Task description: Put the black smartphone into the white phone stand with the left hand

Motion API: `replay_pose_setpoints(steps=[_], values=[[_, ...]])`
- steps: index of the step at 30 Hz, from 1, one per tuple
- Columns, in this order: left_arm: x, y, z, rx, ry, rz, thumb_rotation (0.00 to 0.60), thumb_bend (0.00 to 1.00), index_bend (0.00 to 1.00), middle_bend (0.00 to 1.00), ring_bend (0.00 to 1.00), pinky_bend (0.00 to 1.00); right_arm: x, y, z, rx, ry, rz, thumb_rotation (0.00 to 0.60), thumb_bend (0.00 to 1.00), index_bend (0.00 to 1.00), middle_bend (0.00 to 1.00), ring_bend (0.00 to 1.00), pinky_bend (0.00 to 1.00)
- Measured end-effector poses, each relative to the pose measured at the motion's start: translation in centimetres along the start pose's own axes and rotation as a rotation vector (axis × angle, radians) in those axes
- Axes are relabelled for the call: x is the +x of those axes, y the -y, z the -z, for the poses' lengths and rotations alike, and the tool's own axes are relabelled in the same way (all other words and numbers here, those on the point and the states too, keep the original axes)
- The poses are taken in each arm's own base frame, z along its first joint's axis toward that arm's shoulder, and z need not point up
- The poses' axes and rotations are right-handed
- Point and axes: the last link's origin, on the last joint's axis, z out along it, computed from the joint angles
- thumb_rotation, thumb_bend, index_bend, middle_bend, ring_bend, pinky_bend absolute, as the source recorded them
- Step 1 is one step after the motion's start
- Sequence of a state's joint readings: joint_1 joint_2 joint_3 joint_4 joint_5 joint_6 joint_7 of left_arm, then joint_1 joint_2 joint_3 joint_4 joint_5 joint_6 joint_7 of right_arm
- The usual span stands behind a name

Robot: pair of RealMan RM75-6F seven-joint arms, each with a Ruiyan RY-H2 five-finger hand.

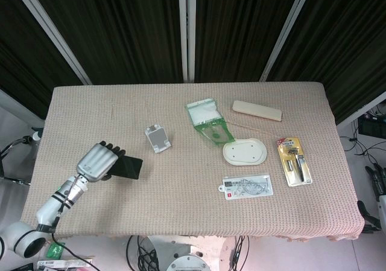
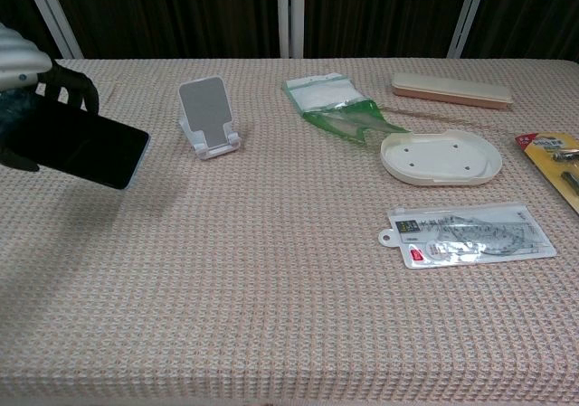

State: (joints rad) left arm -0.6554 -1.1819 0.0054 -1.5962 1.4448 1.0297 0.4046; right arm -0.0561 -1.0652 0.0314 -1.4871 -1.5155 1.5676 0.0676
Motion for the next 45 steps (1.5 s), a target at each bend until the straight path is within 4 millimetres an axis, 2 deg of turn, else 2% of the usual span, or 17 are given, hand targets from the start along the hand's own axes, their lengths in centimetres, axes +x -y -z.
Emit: replay_pose_setpoints(steps=[6, 14, 21, 29, 33, 37, 45], values=[[3.2, 1.0, -2.2, -0.042, -0.022, -0.181, 0.600, 0.37, 0.51, 0.55, 0.48, 0.47, 0.3, 0.2, 0.2, 0.011, -0.029, -0.016, 0.600, 0.27, 0.00, 0.00, 0.00, 0.00], [7.6, -0.9, -6.1, -0.159, -0.060, -0.454, 0.600, 0.38, 0.51, 0.55, 0.48, 0.47, 0.5, -0.2, 0.7, 0.008, -0.057, -0.032, 0.600, 0.27, 0.00, 0.00, 0.00, 0.00], [9.1, -3.2, -9.0, -0.251, -0.041, -0.646, 0.600, 0.40, 0.51, 0.55, 0.49, 0.46, 1.0, -1.1, 1.2, -0.010, -0.066, -0.016, 0.600, 0.27, 0.00, 0.00, 0.00, 0.00], [11.0, -5.6, -11.9, -0.281, -0.060, -0.700, 0.600, 0.41, 0.52, 0.55, 0.49, 0.45, 1.0, -1.3, 1.3, -0.024, -0.063, -0.005, 0.600, 0.27, 0.00, 0.00, 0.00, 0.00], [11.5, -6.6, -13.3, -0.301, -0.081, -0.784, 0.600, 0.41, 0.52, 0.55, 0.49, 0.40, 1.0, -1.3, 1.2, -0.031, -0.057, -0.005, 0.600, 0.27, 0.00, 0.00, 0.00, 0.00], [10.9, -6.9, -14.1, -0.331, -0.073, -0.867, 0.600, 0.41, 0.52, 0.55, 0.49, 0.39, 0.8, -1.4, 1.2, -0.037, -0.053, -0.008, 0.600, 0.27, 0.00, 0.00, 0.00, 0.00], [9.7, -7.1, -14.4, -0.371, -0.039, -0.882, 0.600, 0.42, 0.52, 0.55, 0.49, 0.39, 0.6, -1.7, 1.2, -0.049, -0.048, -0.014, 0.600, 0.27, 0.00, 0.00, 0.00, 0.00]])
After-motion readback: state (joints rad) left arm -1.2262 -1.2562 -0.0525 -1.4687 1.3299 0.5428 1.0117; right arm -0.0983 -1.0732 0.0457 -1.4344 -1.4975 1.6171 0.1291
